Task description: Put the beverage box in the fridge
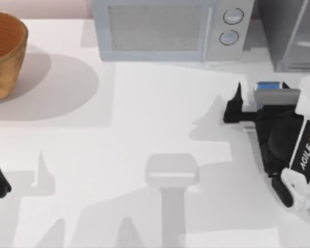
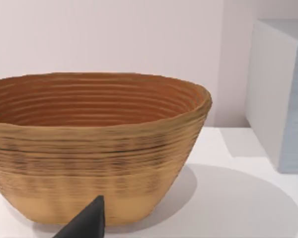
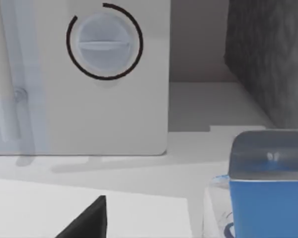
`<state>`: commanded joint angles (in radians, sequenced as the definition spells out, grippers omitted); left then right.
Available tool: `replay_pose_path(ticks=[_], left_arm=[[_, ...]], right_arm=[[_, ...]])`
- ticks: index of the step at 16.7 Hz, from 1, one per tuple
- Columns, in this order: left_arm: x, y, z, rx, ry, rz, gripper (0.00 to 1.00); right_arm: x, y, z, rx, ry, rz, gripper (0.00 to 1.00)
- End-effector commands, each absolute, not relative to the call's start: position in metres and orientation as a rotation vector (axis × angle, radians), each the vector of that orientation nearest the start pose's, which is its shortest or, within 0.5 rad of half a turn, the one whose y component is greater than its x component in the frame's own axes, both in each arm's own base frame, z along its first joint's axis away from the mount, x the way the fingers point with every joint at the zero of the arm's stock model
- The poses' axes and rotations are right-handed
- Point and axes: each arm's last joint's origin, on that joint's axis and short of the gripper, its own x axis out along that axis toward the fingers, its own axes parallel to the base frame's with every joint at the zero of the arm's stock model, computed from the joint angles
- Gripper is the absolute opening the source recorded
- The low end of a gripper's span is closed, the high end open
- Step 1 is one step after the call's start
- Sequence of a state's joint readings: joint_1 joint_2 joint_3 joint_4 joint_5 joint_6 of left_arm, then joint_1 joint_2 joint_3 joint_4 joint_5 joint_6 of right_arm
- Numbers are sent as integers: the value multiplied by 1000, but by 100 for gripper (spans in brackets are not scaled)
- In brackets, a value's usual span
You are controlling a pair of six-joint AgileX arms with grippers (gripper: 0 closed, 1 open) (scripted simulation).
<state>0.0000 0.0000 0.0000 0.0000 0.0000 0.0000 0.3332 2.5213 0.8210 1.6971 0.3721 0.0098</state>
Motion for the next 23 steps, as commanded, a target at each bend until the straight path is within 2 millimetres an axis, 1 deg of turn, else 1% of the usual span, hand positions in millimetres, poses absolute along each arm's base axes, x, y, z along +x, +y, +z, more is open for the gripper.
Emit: replay_pose_path(ticks=[4, 17, 18, 23], left_arm=[[106, -1, 160, 0, 0, 0, 100], [106, -1, 160, 0, 0, 0, 100], [106, -1, 160, 0, 0, 0, 100], [106, -1, 160, 0, 0, 0, 100]], right_arm=[[347, 112, 2, 0, 0, -10, 100], [347, 112, 2, 0, 0, -10, 2], [347, 112, 2, 0, 0, -10, 0], [347, 112, 2, 0, 0, -10, 0]])
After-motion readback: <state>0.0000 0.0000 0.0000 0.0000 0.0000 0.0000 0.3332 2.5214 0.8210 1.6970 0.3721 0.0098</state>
